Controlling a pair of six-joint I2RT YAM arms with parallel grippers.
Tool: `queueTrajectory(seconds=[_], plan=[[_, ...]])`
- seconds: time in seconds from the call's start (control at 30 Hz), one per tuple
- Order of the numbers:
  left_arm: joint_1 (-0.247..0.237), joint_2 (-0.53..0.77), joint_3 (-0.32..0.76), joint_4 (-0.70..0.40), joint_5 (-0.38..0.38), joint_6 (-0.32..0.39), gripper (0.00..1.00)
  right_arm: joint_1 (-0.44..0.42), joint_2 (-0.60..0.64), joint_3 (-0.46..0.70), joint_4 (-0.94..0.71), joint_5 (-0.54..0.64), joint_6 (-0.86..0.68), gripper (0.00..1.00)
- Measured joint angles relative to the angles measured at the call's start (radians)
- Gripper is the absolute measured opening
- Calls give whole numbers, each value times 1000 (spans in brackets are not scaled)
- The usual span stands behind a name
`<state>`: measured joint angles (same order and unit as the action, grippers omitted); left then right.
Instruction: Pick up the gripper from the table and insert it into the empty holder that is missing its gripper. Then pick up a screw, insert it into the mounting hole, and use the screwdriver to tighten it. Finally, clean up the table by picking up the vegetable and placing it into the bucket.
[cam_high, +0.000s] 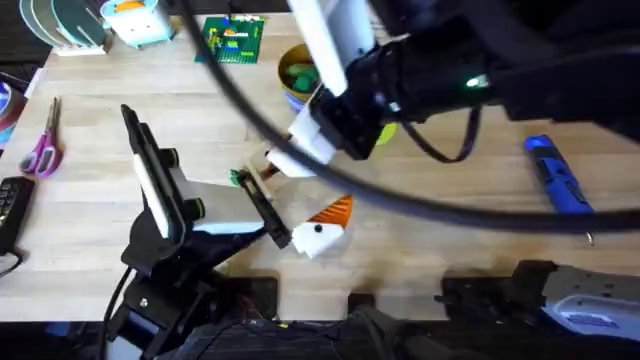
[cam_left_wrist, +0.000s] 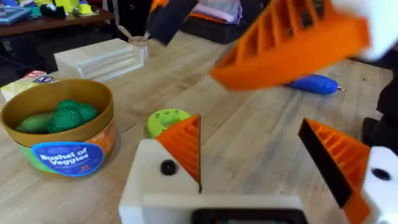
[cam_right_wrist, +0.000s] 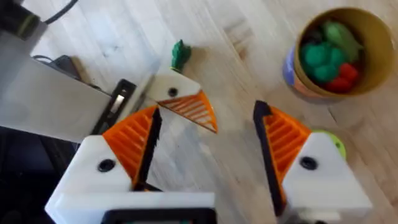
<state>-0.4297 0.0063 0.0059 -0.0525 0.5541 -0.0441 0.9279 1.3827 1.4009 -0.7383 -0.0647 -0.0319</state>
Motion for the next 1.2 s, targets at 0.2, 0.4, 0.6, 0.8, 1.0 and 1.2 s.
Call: queueTrajectory(seconds=[0.2, 0.4, 0.6, 0.8, 1.0, 1.2], plan=[[0, 0, 0, 0, 0, 0, 993, -125, -147, 0, -161, -4, 32, 897], [0, 0, 0, 0, 0, 0, 992, -201, -303, 0, -330, -4, 24, 899], [0, 0, 0, 0, 0, 0, 992, -227, -423, 1, -455, -4, 5, 901], [0, 0, 0, 0, 1, 3, 377, -227, -459, 1, -529, -4, 1, 902], [0, 0, 0, 0, 0, 8, 13, -227, -458, 2, -549, -5, 2, 904], [0, 0, 0, 0, 1, 7, 11, -227, -458, 2, -543, -3, 2, 904]])
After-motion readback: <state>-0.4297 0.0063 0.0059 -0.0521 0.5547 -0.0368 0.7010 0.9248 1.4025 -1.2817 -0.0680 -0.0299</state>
